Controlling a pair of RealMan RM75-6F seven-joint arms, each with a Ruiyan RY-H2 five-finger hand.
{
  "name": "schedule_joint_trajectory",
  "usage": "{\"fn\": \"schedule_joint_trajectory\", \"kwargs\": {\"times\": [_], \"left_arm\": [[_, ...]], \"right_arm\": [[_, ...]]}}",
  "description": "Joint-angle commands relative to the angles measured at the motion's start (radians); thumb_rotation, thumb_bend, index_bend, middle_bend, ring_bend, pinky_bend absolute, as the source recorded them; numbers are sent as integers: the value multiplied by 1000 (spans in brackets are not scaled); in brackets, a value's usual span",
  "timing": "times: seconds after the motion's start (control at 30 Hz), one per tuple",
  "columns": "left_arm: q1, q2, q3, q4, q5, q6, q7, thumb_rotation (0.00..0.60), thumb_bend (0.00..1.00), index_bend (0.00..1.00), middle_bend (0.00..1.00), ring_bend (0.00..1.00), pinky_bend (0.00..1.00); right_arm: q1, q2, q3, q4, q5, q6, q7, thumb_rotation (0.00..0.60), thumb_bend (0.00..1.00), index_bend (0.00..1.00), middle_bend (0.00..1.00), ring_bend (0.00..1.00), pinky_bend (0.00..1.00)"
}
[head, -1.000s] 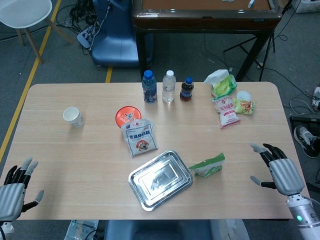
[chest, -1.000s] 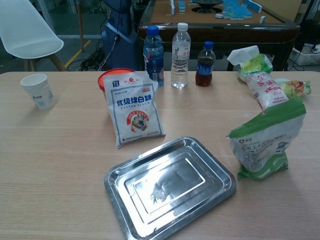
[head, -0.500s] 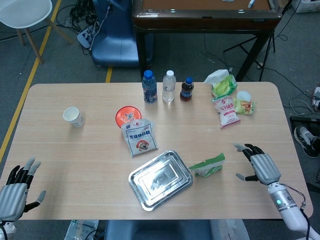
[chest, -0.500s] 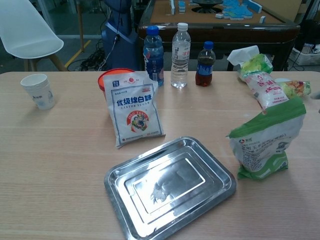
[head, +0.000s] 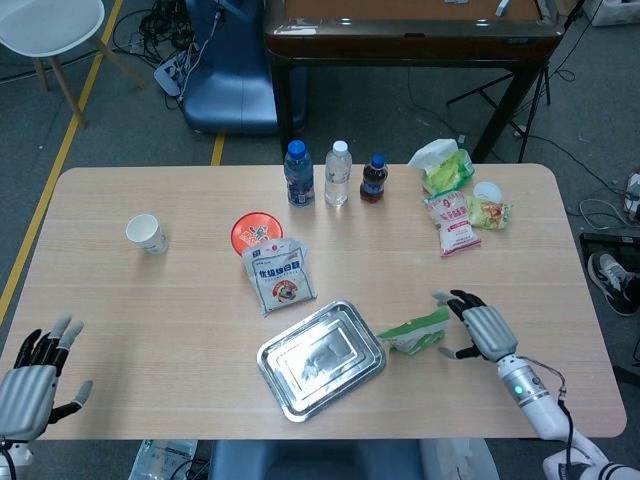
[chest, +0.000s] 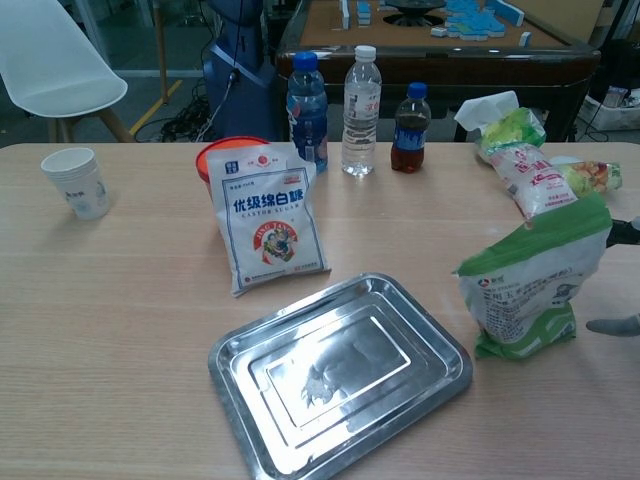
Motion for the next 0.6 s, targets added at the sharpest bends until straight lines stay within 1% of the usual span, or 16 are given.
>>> {"fn": "schedule_joint_trajectory", "kwargs": {"times": [0.03,0.17,0.3,0.4,0.6], "left_arm": [[-2,0,0,-4,2,-2,4,600,305,69,0,93,0],[-3,1,0,-8,1,-4,9,600,306,69,0,92,0],[-2,3,0,-11,0,-3,11,600,306,69,0,93,0],[-1,4,1,-12,0,-3,12,600,306,69,0,93,0],[0,4,3,-12,2,-2,12,600,306,69,0,93,0]], "right_arm": [[16,-49,-17,60,-15,-7,40,600,0,188,262,114,147],[24,-90,-28,115,-28,1,82,600,5,206,266,115,147],[32,-119,-41,163,-42,10,118,600,63,241,287,114,146],[37,-135,-51,193,-53,20,135,600,93,295,311,124,146],[43,-158,-61,240,-64,43,162,600,251,412,406,211,160]]}}
